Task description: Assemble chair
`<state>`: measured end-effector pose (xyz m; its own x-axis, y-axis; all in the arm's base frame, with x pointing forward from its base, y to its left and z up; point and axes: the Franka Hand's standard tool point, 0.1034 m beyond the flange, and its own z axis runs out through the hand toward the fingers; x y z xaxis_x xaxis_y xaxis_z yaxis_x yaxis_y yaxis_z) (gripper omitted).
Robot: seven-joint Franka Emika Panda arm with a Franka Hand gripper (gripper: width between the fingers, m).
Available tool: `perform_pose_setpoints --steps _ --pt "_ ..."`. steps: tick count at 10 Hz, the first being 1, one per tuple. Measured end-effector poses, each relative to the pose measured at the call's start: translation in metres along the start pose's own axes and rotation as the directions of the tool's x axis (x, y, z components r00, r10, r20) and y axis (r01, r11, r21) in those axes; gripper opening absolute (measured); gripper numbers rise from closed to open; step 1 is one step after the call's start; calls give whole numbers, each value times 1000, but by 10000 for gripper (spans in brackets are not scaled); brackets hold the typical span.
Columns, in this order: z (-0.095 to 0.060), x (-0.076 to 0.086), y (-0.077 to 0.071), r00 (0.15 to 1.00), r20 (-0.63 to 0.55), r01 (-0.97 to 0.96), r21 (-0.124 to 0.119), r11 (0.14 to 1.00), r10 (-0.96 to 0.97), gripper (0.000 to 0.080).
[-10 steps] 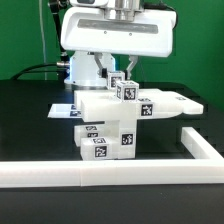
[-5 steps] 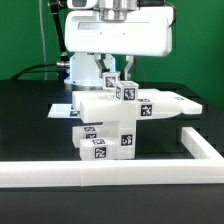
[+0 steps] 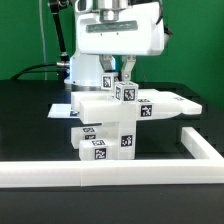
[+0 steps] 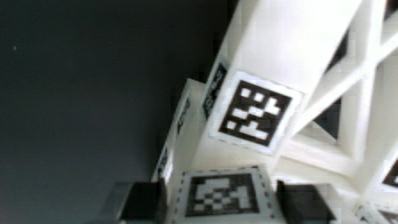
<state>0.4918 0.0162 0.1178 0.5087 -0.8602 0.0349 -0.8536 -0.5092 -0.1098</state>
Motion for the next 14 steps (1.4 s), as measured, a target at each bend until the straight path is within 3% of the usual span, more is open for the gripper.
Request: perform_pose_setpoints --steps 1,3,4,5,9,14 --pt "0 0 0 1000 0 18 0 1000 -18 294" --pt "0 0 0 993 -1 118 0 993 -118 577" --pt "0 -2 -1 990 -2 142 -3 990 -142 577" --pt "-1 -2 -2 971 -2 239 -1 971 -239 636" --pt "-1 1 0 848 -2 531 -2 848 -531 648" --pt "-2 9 4 517 -3 856 -5 517 -856 648"
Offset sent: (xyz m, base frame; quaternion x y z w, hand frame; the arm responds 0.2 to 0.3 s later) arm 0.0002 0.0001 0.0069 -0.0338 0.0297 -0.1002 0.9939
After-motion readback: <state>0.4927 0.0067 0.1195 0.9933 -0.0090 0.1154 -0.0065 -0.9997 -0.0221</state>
